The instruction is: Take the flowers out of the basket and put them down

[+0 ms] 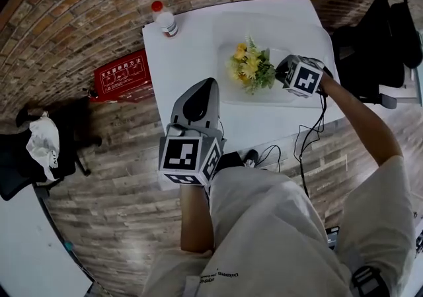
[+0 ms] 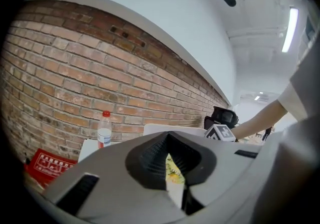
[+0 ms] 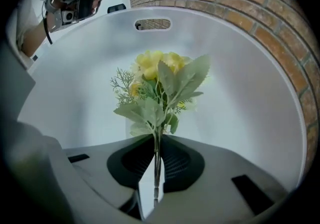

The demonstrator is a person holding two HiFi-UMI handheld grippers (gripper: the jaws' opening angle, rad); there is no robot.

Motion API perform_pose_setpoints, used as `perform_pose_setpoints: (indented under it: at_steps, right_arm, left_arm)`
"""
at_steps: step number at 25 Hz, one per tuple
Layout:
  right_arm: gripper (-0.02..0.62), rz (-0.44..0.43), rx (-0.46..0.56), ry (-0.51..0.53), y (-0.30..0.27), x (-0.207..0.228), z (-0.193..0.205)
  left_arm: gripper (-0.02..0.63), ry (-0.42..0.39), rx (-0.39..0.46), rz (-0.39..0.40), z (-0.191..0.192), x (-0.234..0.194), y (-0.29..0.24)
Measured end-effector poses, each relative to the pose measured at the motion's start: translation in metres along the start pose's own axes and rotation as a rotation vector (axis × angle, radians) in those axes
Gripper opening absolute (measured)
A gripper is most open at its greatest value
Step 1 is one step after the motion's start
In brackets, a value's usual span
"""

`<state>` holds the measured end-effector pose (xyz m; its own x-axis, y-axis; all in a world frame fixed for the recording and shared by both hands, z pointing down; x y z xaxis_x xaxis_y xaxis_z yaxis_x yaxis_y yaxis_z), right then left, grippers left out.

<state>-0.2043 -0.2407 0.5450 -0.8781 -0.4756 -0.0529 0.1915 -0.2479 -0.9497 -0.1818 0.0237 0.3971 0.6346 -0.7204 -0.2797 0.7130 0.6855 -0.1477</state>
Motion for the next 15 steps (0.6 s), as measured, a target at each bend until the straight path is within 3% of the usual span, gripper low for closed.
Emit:
perform_pose_setpoints:
  at_steps: [15]
  right_arm:
    - [0.066, 0.086, 0.184, -0.059, 0.066, 0.004, -0.015]
  left_arm:
    - [0.026, -0.093, 0.03, -0.071, -0.004, 0.043, 0.05]
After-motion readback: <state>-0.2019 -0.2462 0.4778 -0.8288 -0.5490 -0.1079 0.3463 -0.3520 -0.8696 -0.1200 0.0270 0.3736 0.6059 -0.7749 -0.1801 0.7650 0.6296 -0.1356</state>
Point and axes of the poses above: the fingertips, and each gripper's own axes: y backward along the fingers, x to its right, z out of its underside, the point moved 7 cm from there along y, backward along the fingers, and after that the axes turned 5 degrees about x, right-handed, at the moved point
